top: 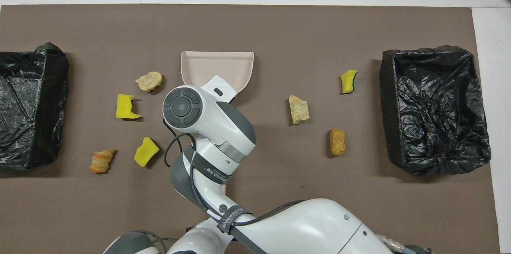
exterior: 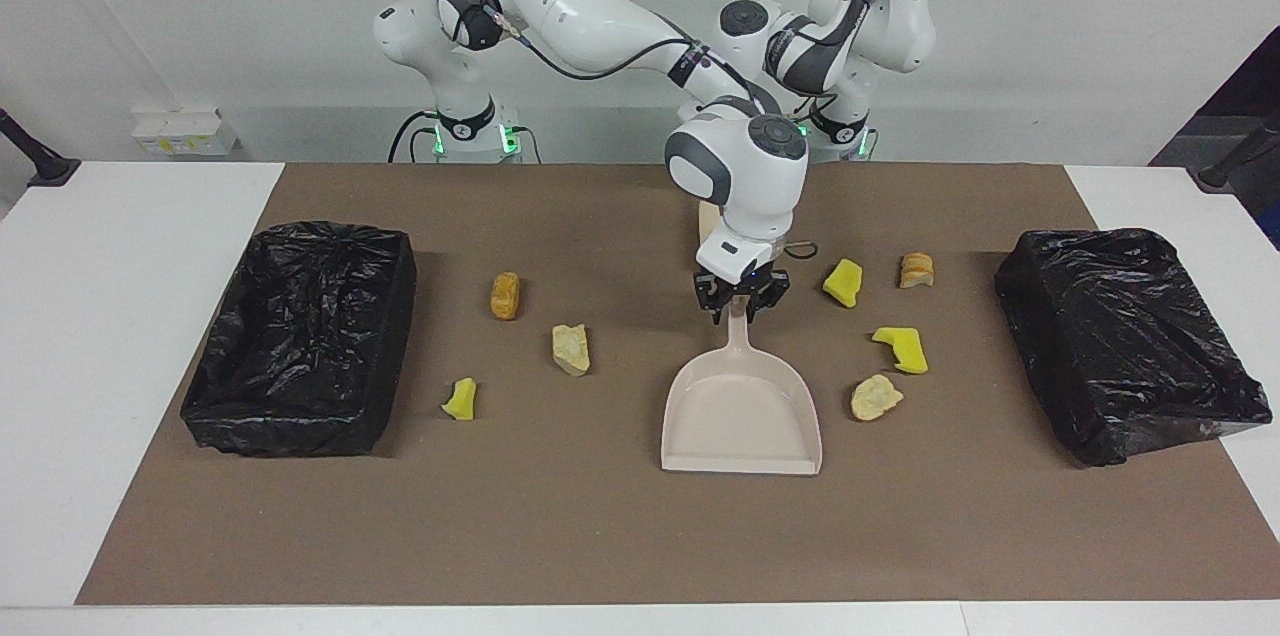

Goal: Sweep and dump trash in bin
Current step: 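Grasp the dustpan handle with the right gripper and lift it, then place the dustpan near the trash while the left gripper grasps the brush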

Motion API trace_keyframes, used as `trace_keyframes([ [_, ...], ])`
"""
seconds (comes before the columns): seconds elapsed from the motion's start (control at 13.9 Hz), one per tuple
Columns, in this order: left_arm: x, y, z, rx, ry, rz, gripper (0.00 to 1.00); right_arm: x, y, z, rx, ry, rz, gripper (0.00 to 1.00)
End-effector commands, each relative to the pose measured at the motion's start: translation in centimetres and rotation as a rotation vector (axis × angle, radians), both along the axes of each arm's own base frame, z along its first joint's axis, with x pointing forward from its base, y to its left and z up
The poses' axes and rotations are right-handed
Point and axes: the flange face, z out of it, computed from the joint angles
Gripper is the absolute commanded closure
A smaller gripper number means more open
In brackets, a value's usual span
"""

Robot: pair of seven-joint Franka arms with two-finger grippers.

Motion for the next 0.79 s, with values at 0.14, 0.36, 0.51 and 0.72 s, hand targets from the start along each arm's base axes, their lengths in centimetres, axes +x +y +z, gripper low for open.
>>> trace_keyframes([
  [0.14, 0.9, 1.8, 1.4, 0.031, 0.016, 0.035, 1.00, 0.7, -2.0, 4.7, 0.014, -0.033, 0.057, 1.00],
  [0.36, 3.5, 3.8, 4.2, 0.086, 0.009, 0.077, 1.00, 1.3, -5.0, 8.0, 0.002, -0.053, 0.176, 1.00],
  [0.51, 6.5, 6.1, 6.2, 0.110, -0.002, 0.144, 1.00, 1.4, -7.6, 10.1, -0.019, -0.056, 0.340, 1.00],
  [0.72, 11.9, 11.7, 7.4, 0.112, -0.028, 0.180, 1.00, 2.7, -12.3, 11.5, -0.016, -0.015, 0.542, 1.00],
])
